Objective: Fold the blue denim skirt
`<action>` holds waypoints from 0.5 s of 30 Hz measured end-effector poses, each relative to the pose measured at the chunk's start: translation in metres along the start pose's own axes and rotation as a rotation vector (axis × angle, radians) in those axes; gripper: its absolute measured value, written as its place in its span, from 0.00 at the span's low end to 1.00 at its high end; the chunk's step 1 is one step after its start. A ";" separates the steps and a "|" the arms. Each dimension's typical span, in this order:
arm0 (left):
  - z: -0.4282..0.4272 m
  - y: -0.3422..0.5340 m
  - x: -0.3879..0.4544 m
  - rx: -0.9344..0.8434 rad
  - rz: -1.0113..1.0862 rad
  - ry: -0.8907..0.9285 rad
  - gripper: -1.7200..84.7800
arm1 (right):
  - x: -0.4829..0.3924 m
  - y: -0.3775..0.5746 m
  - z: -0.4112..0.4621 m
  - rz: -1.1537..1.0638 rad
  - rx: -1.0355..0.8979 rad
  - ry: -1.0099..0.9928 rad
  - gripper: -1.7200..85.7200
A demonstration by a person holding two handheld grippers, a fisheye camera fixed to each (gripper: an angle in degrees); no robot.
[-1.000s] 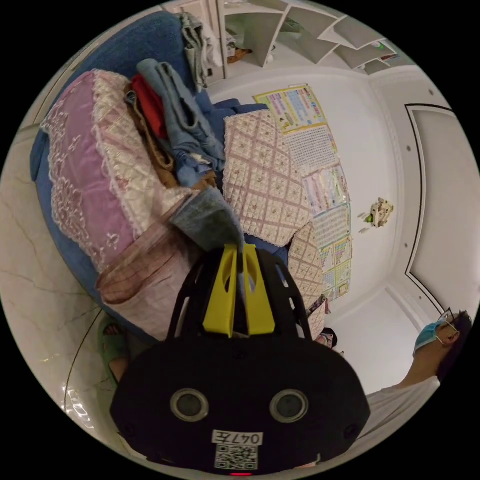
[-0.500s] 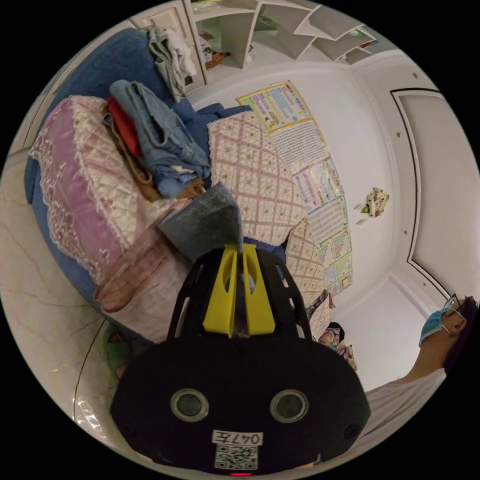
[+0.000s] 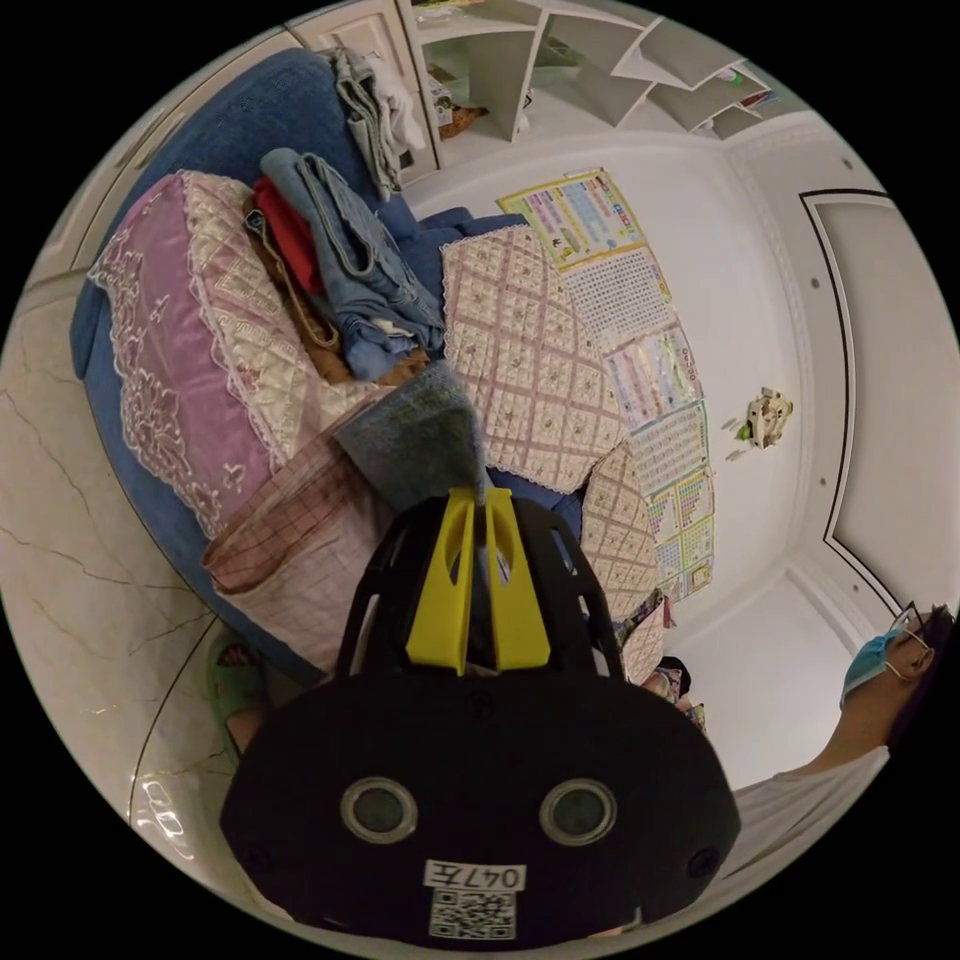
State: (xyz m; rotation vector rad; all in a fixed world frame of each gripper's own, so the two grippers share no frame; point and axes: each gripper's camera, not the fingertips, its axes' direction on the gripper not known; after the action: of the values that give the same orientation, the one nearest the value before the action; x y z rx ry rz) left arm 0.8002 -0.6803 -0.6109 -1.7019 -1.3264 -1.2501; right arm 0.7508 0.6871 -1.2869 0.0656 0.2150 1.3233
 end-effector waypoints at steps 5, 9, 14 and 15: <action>0.007 -0.023 -0.014 0.000 -0.012 -0.001 0.01 | 0.007 -0.009 0.019 0.036 0.003 -0.022 0.01; 0.015 -0.047 -0.019 -0.001 0.001 0.001 0.01 | 0.003 -0.023 0.039 0.021 -0.011 -0.002 0.01; 0.025 -0.073 -0.028 0.004 0.003 0.002 0.01 | 0.002 -0.037 0.064 0.017 -0.013 -0.002 0.01; 0.027 -0.079 -0.029 0.004 0.008 -0.002 0.01 | 0.003 -0.041 0.070 0.018 -0.012 -0.004 0.01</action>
State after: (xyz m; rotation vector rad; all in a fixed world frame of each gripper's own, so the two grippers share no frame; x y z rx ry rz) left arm 0.7311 -0.6436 -0.6528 -1.7049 -1.3214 -1.2408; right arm 0.8040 0.6852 -1.2253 0.0605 0.2036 1.3420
